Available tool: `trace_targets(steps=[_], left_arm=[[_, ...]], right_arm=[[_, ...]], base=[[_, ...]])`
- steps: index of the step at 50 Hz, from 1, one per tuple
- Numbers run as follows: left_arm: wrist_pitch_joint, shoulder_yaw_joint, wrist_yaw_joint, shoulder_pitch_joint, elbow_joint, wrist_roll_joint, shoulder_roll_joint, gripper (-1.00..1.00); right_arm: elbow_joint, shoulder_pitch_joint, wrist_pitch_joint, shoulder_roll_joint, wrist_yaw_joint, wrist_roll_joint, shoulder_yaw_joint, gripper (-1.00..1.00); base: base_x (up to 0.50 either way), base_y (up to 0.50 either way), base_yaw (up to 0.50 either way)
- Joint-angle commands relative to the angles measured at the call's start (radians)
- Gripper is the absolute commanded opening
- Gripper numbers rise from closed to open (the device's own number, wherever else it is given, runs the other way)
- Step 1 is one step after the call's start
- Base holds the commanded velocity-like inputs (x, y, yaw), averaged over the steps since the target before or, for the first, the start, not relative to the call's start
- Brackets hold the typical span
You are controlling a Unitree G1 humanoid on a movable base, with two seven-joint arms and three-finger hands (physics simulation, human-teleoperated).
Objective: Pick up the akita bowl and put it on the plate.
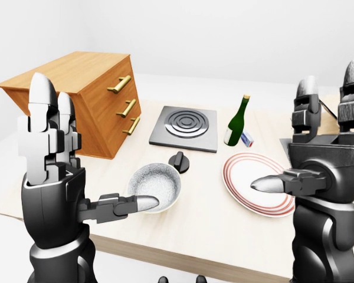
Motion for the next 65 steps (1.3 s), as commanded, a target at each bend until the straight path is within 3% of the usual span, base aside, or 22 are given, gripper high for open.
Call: trace_targets(steps=[1,6,7,11,16,17,21,23,27,34,37,38,40,53,65], left_arm=[[0.0,-0.003,0.002,0.013,-0.005,0.0,-0.003,1.0],[0.0,-0.008,0.002,0.009,-0.005,0.005,-0.003,1.0],[0.0,-0.009,0.001,0.007,-0.004,0.009,-0.001,1.0],[0.0,-0.001,0.001,-0.005,-0.01,0.006,0.001,1.0],[0.0,-0.007,0.003,-0.022,-0.009,0.011,0.003,1.0],[0.0,-0.006,0.001,-0.027,-0.015,0.01,0.004,1.0],[0.0,-0.004,-0.001,-0.034,-0.02,0.013,0.007,1.0],[0.0,-0.001,-0.003,-0.042,-0.021,0.01,0.008,1.0],[0.0,0.003,-0.002,-0.05,-0.016,0.005,0.01,1.0],[0.0,0.014,-0.001,-0.072,-0.014,-0.002,0.015,1.0],[0.0,0.017,-0.001,-0.079,-0.016,-0.004,0.017,1.0],[0.0,0.018,-0.001,-0.081,-0.016,-0.006,0.018,1.0],[0.0,0.019,-0.003,-0.089,-0.019,-0.005,0.02,1.0],[0.0,0.019,-0.001,-0.1,-0.013,-0.007,0.024,1.0],[0.0,0.019,-0.007,-0.11,-0.017,0.001,0.026,1.0]], right_arm=[[0.175,0.001,0.0,-0.01,0.081,-0.385,0.203,1.0],[0.295,0.009,0.0,0.011,0.263,-0.622,0.315,1.0],[0.306,0.026,0.0,-0.008,0.354,-0.658,0.364,1.0],[0.348,0.019,0.0,0.023,0.456,-0.798,0.394,1.0],[0.312,0.027,0.0,0.047,0.595,-0.866,0.412,1.0],[0.328,0.024,0.0,0.049,0.594,-0.885,0.414,1.0],[0.361,0.029,-0.052,0.058,0.62,-0.928,0.417,1.0],[0.389,0.034,-0.131,0.044,0.626,-0.957,0.419,1.0],[0.401,0.019,-0.173,0.05,0.666,-0.994,0.402,1.0],[0.395,-0.09,-0.175,0.062,0.715,-1.01,0.341,1.0],[0.366,-0.13,-0.145,0.066,0.715,-1.007,0.332,1.0],[0.367,-0.133,-0.167,0.06,0.715,-1.01,0.333,1.0],[0.383,-0.136,-0.175,0.053,0.715,-1.03,0.34,1.0],[0.439,-0.07,-0.175,0.051,0.715,-1.136,0.401,1.0],[0.559,0.032,-0.175,-0.016,0.715,-1.207,0.453,1.0]], base=[[0.0,0.0,0.0],[0.0,0.0,0.0],[0.0,0.0,0.0],[0.0,0.0,0.0],[0.0,0.0,0.0],[0.0,0.0,0.0],[0.0,0.0,0.0],[0.0,0.0,0.0],[0.0,0.0,0.0],[0.0,0.0,0.0],[0.0,0.0,0.0],[0.0,0.0,0.0],[0.0,0.0,0.0],[0.0,0.0,0.0],[0.0,0.0,0.0]])
